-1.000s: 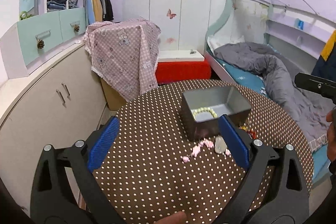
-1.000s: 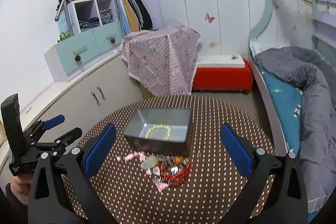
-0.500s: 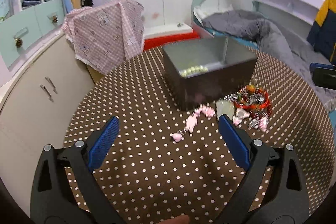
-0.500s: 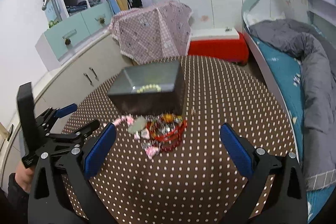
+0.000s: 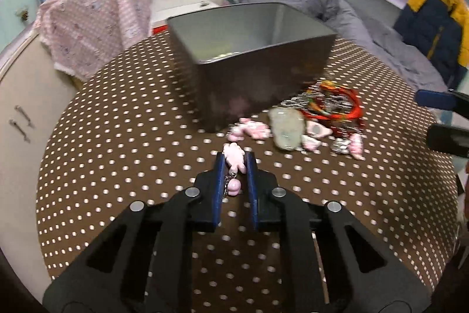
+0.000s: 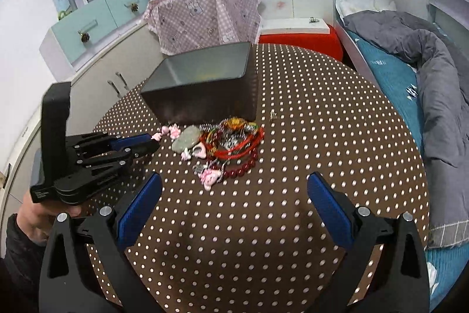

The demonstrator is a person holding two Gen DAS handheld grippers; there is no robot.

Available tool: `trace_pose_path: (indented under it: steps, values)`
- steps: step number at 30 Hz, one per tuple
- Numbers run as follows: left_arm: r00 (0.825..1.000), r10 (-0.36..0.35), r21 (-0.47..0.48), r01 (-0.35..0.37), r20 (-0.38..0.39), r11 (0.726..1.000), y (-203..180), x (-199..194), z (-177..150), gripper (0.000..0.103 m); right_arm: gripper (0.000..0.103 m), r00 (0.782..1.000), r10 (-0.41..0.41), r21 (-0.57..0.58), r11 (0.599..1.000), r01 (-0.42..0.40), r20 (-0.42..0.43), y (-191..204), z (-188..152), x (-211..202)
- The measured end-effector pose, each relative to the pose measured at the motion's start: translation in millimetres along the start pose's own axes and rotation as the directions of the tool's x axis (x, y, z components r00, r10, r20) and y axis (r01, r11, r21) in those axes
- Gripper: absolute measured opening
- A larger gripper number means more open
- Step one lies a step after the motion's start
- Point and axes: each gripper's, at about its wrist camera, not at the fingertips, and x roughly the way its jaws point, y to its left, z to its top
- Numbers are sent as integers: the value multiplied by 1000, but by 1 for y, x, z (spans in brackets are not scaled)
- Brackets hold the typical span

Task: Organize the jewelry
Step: 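Grasp the pink bunny charm with the left gripper and lift it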

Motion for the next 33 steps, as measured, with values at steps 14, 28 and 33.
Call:
trace_pose_path:
  steps: [14, 28, 33]
  values:
    - [996, -1, -166, 16, 89, 986, 7, -53, -30, 15, 55, 996, 54, -71, 996, -59, -67, 19, -11, 45]
    - [998, 9, -202, 3, 55, 979, -3, -42, -35, 15, 15, 996, 17, -143, 989, -29, -85, 28, -3, 59]
    - [998, 6, -206, 6, 58, 979, -4, -42, -35, 15, 14, 995, 46, -144, 988, -58, -86, 24, -12, 49]
